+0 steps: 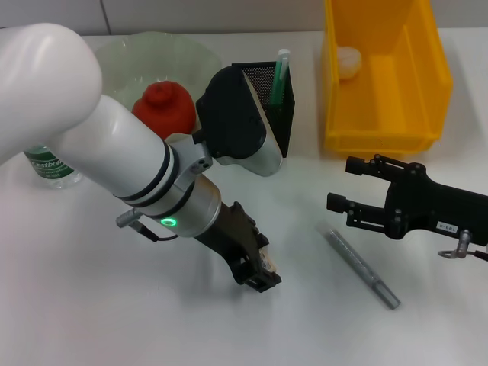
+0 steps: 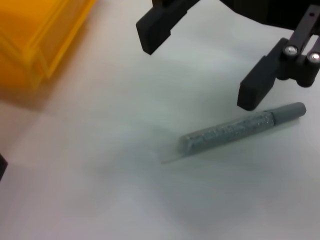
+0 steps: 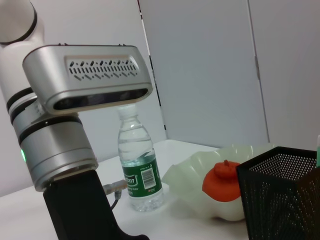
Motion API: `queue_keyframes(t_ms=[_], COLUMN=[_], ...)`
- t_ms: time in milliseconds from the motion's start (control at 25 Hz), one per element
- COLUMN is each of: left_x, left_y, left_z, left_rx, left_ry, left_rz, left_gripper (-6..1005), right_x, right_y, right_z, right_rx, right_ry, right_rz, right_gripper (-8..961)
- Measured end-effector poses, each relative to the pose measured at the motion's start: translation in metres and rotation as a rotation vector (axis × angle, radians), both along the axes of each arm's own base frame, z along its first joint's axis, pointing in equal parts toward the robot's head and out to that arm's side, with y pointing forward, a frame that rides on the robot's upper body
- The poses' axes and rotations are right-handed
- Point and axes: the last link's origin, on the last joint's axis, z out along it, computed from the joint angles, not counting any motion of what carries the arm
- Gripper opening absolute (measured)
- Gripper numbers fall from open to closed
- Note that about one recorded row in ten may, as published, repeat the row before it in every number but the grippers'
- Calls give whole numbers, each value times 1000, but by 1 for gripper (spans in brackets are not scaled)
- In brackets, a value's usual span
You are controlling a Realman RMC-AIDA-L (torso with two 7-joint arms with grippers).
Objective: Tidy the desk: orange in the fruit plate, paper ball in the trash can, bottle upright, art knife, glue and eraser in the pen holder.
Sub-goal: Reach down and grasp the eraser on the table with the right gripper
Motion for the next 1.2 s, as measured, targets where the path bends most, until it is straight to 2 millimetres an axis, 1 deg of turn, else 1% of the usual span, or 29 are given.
queue_keyframes(t_ms=[520, 1200], left_x=[-4, -7], left_y=[3, 2], left_z=[-2, -4], left_rx=[26, 22], left_ry=[-7, 1], left_rz=[6, 7], left_gripper=[611, 610], right_x=[-1, -2], right_y=[1, 2], right_z=[0, 0], right_rx=[-3, -2], right_ry=[5, 6], right_rz=[-6, -3], right_gripper=[759, 760])
